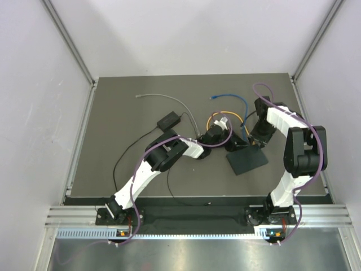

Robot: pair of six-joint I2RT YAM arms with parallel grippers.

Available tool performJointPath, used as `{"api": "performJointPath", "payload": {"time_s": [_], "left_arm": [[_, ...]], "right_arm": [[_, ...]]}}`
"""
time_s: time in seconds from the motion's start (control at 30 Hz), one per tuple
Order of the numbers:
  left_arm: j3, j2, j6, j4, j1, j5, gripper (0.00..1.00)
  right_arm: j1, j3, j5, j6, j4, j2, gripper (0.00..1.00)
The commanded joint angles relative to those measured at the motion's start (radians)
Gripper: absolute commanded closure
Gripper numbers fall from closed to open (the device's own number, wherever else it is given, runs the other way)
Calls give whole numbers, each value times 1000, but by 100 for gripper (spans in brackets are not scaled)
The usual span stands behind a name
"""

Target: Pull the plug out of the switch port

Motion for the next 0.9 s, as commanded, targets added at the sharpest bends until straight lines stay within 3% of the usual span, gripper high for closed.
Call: {"api": "performJointPath", "payload": {"time_s": [0.0, 0.03, 0.2, 0.3, 0.43, 0.5, 0.63, 0.7, 0.87], "left_arm": [[37, -45, 52, -281, 31, -80, 100], [60, -74, 151, -332, 26, -99, 100], [67, -93, 247, -361, 31, -154, 100], [31, -45, 160, -175, 51, -87, 100], [-34, 0, -68, 109, 89, -96, 100], [-36, 13, -124, 151, 98, -111, 100], [4, -33, 18, 9, 106, -134, 100], [24, -61, 130, -155, 104, -148, 100], [83, -98, 224, -390, 107, -182, 100]], "right_arm": [[5, -97, 63, -14, 39, 51, 61], [7, -105, 63, -13, 44, 51, 61], [7, -122, 66, -27, 53, 45, 61], [7, -122, 62, -36, 59, 47, 61], [7, -137, 56, -44, 65, 51, 61], [7, -142, 49, -44, 70, 54, 61], [7, -136, 46, -48, 68, 59, 61], [7, -134, 48, -50, 65, 58, 60], [10, -145, 31, -50, 76, 68, 61]]}}
